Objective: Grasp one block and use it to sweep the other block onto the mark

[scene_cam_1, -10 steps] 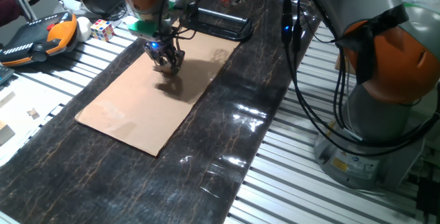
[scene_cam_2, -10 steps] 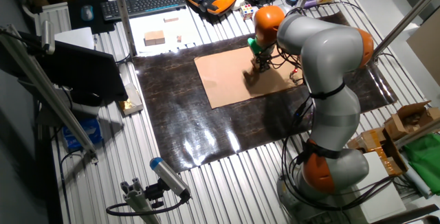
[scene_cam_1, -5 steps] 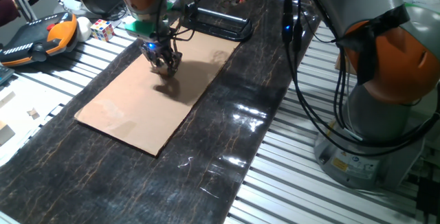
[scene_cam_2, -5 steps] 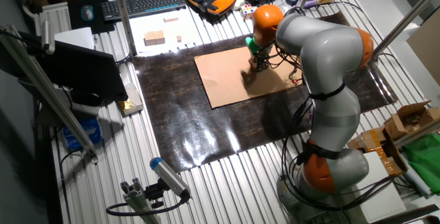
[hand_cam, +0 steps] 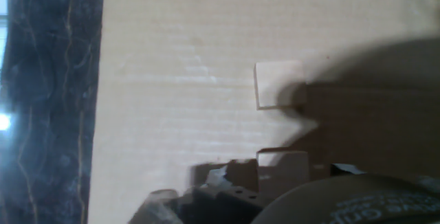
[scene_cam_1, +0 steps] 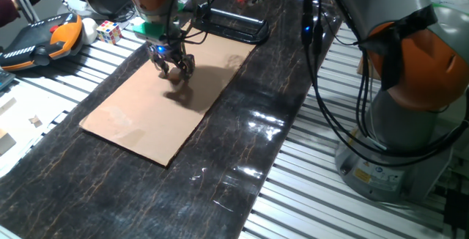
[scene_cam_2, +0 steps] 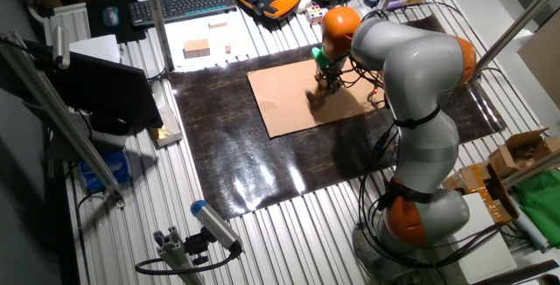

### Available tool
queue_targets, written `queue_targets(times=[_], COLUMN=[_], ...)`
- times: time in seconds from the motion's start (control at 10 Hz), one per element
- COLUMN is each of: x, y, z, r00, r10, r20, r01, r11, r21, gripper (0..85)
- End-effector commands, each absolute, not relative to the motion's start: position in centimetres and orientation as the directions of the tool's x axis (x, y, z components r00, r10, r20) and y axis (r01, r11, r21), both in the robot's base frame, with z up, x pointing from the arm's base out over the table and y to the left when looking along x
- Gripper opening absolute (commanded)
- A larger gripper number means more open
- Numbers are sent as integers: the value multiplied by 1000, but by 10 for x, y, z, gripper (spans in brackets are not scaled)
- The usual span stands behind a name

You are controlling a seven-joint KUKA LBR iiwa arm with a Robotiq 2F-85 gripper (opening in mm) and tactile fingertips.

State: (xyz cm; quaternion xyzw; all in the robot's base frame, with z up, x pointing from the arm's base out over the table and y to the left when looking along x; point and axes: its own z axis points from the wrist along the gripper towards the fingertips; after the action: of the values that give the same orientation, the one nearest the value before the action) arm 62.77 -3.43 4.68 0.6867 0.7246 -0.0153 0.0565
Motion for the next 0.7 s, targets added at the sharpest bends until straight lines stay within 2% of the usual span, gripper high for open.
queue_targets(times=[0.0, 0.3, 0.6], x=[627, 623, 616], y=[-33, -27, -16], z=[51, 76, 103], r00=[-49, -56, -92], r10=[993, 993, 990], r20=[-104, -102, -107], r01=[997, 997, 995], r11=[55, 60, 95], r21=[52, 41, 23], gripper=[850, 830, 577])
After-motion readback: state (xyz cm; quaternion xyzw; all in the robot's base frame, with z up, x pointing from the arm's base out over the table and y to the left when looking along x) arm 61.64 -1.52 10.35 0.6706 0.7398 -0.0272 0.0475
